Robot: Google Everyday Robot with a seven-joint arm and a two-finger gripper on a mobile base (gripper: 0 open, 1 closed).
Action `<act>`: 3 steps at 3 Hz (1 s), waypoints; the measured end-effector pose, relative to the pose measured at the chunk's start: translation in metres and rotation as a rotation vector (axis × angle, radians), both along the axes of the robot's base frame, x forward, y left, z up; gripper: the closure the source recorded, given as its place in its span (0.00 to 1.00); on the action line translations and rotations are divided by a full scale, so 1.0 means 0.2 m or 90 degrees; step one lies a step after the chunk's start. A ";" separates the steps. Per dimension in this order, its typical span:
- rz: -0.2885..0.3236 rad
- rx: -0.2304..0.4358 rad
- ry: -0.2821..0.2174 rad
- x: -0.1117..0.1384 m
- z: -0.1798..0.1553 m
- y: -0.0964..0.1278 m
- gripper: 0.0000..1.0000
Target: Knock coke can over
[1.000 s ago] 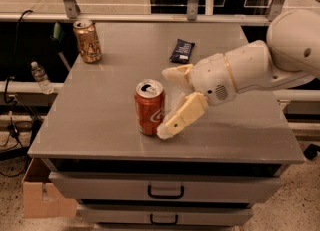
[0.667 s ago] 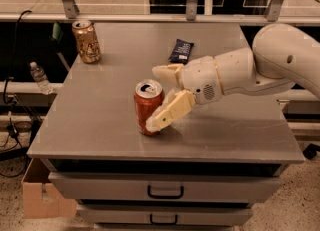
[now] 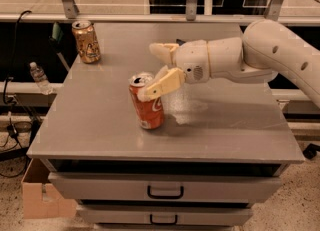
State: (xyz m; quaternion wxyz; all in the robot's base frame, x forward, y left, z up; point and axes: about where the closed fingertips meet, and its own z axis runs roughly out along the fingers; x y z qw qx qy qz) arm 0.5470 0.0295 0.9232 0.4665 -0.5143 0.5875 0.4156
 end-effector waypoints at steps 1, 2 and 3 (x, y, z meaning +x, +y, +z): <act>-0.079 0.015 -0.013 0.19 0.10 -0.06 0.00; -0.178 0.034 0.006 0.34 0.19 -0.11 0.00; -0.228 0.046 0.032 0.38 0.18 -0.14 0.00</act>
Offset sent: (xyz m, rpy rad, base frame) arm 0.1042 -0.0423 0.0506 0.0888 0.0591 -0.4856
